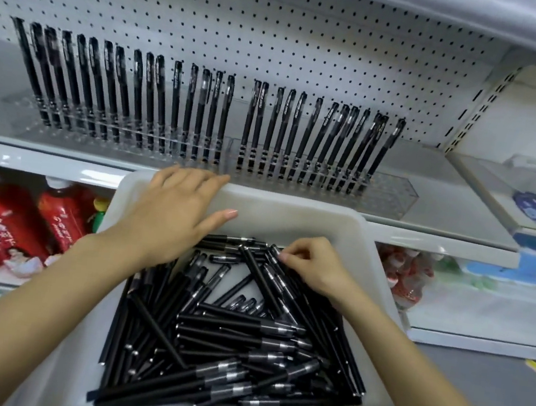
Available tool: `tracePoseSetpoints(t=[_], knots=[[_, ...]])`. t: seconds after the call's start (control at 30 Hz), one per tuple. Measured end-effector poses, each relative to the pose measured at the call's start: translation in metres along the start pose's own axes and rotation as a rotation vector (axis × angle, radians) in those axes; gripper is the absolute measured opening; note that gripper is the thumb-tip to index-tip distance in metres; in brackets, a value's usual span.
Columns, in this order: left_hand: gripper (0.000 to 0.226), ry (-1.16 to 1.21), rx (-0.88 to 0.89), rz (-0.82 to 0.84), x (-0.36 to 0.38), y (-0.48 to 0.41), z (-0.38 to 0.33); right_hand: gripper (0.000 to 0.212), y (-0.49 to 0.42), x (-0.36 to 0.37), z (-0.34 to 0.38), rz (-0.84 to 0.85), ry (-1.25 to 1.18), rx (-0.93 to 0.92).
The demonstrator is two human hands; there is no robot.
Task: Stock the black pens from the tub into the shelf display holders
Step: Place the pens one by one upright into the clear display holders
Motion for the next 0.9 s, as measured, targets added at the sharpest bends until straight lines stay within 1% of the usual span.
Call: tracePoseSetpoints(t=[0.1,0.17,0.2,0.3,0.37,0.4,0.47,0.5,0.57,0.63,0.67,0.73,0.8,0.9], knots=[[0.085,0.044,-0.013,0.004,-0.006,-0.001,-0.005,0.016,0.004,-0.006,0.005,0.012,-0.032,0.017],[0.083,0.108,-0.019,0.009,-0.014,-0.005,-0.013,0.018,0.009,-0.017,0.017,0.0,-0.199,0.028],[0.083,0.18,-0.027,0.017,-0.018,-0.007,-0.02,0.016,0.012,-0.026,0.026,-0.024,-0.276,0.013],[0.077,0.523,-0.098,0.055,-0.029,-0.016,-0.042,0.004,0.022,-0.059,0.057,-0.087,-0.523,-0.081],[0.064,0.644,-0.123,0.103,-0.033,-0.026,-0.056,0.006,0.028,-0.078,0.076,-0.09,-0.678,-0.148],[0.057,0.686,-0.124,0.156,-0.031,-0.03,-0.063,0.007,0.03,-0.086,0.083,-0.092,-0.709,-0.184],[0.047,0.778,-0.115,0.264,-0.027,-0.038,-0.077,0.007,0.03,-0.097,0.093,-0.087,-0.729,-0.253],[0.041,0.815,-0.106,0.292,-0.025,-0.042,-0.083,0.007,0.03,-0.101,0.096,-0.083,-0.747,-0.281],[0.027,0.871,-0.078,0.286,-0.024,-0.049,-0.094,0.008,0.028,-0.108,0.098,-0.083,-0.768,-0.313],[0.009,0.913,-0.06,0.243,-0.025,-0.056,-0.103,0.008,0.028,-0.115,0.098,-0.093,-0.776,-0.329],[0.005,0.939,-0.068,0.226,-0.026,-0.06,-0.106,0.008,0.028,-0.119,0.097,-0.098,-0.779,-0.339],[0.012,0.998,-0.097,0.202,-0.027,-0.065,-0.111,0.009,0.029,-0.127,0.094,-0.114,-0.774,-0.349],[0.013,0.997,-0.099,0.182,-0.028,-0.07,-0.116,0.015,0.03,-0.136,0.09,-0.166,-0.729,-0.35],[0.013,0.86,-0.056,0.121,-0.028,-0.08,-0.126,0.016,0.029,-0.152,0.082,-0.279,-0.578,-0.37]])
Point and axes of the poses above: each hand's wrist, its own y-axis away from the middle knuckle, its own x-axis out of the palm, z = x × y, the point moved 5 cm from there along -y, towards the middle knuckle, and after that the axes turned 3 degrees about -y, right-handed, at the moved point
